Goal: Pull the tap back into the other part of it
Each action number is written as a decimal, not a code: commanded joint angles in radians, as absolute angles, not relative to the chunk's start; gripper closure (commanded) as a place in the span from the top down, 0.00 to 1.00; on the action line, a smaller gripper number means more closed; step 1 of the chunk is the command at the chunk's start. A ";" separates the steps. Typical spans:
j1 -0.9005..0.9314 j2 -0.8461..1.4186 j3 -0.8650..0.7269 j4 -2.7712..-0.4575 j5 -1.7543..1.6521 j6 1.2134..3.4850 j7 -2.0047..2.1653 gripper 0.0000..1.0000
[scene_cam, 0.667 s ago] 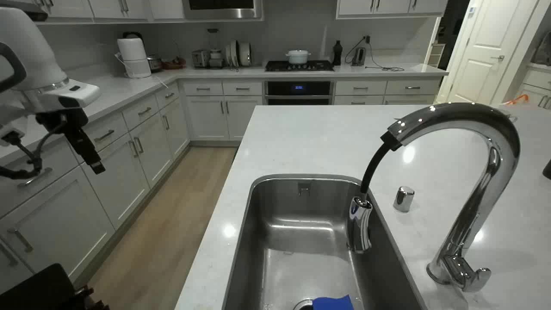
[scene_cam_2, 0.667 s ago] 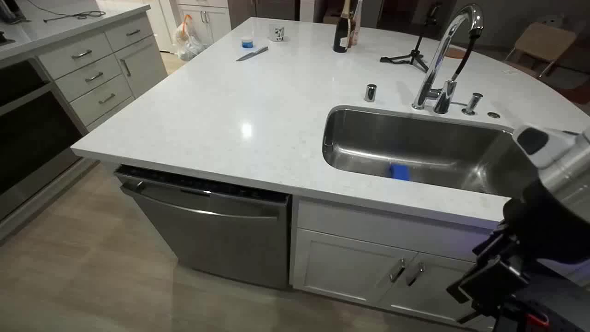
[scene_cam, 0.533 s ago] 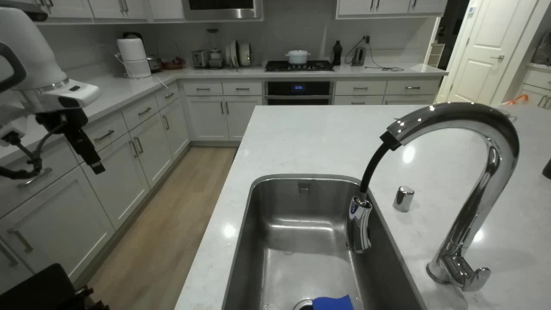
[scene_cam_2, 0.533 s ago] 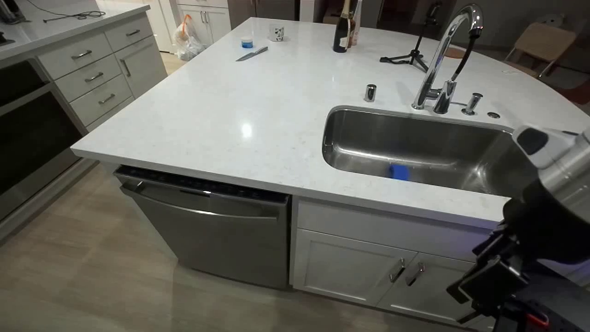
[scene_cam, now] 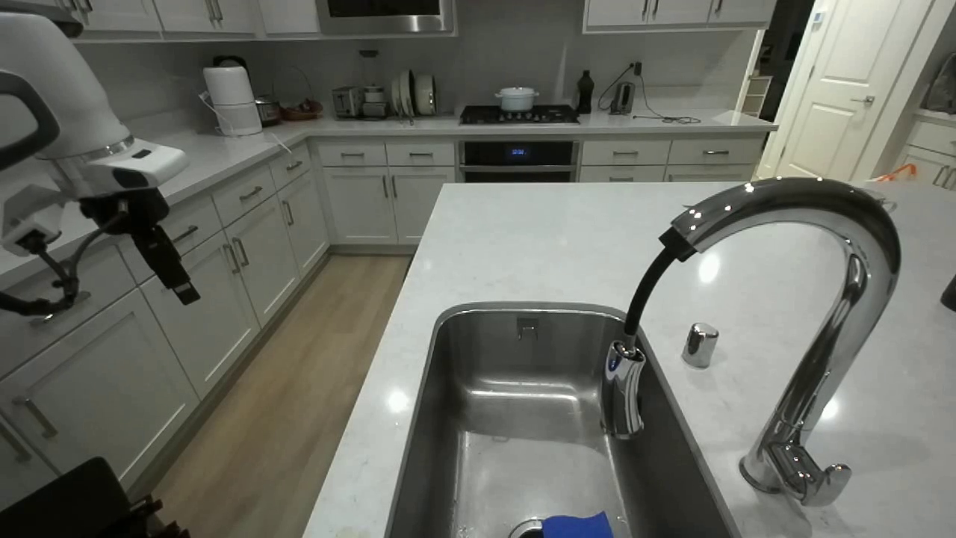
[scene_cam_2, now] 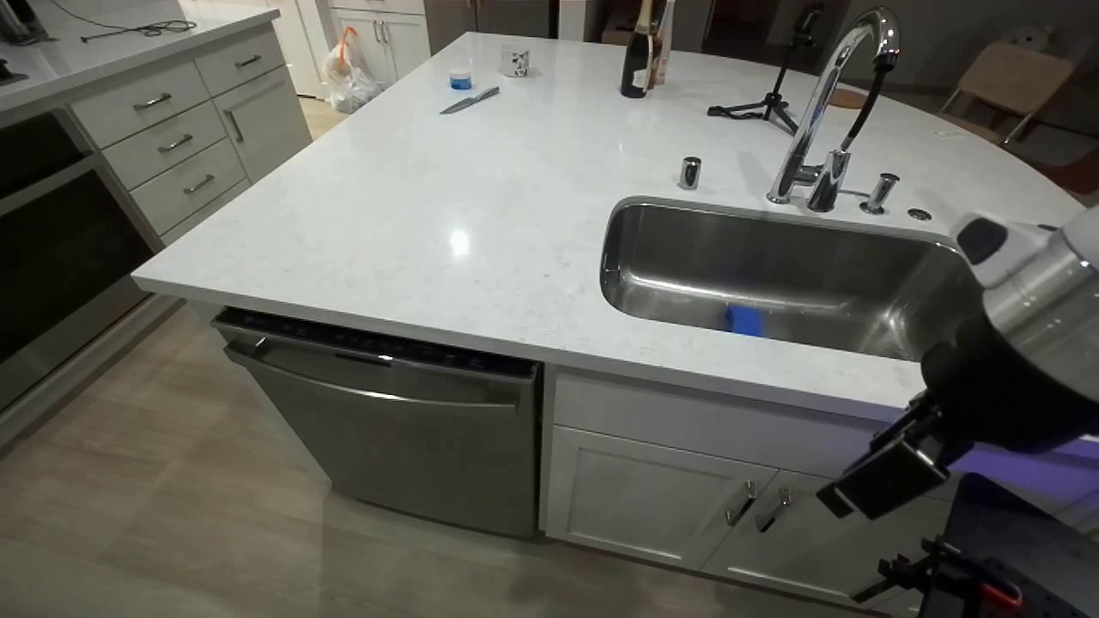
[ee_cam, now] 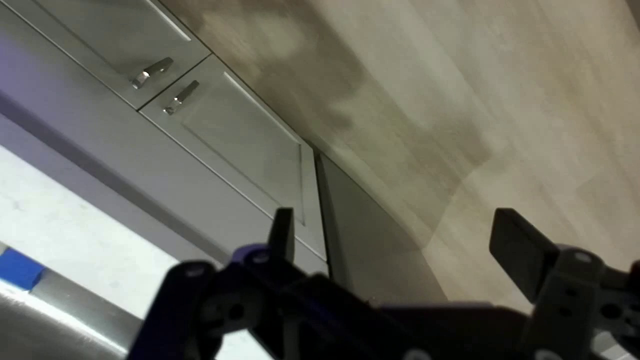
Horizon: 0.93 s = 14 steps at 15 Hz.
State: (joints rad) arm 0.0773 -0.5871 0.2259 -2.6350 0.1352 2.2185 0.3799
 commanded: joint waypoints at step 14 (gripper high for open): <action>-0.254 -0.626 0.216 -2.766 -0.225 2.378 0.737 1.00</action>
State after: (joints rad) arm -0.1958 -0.5903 0.2058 -2.7007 -0.1402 2.3068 0.6601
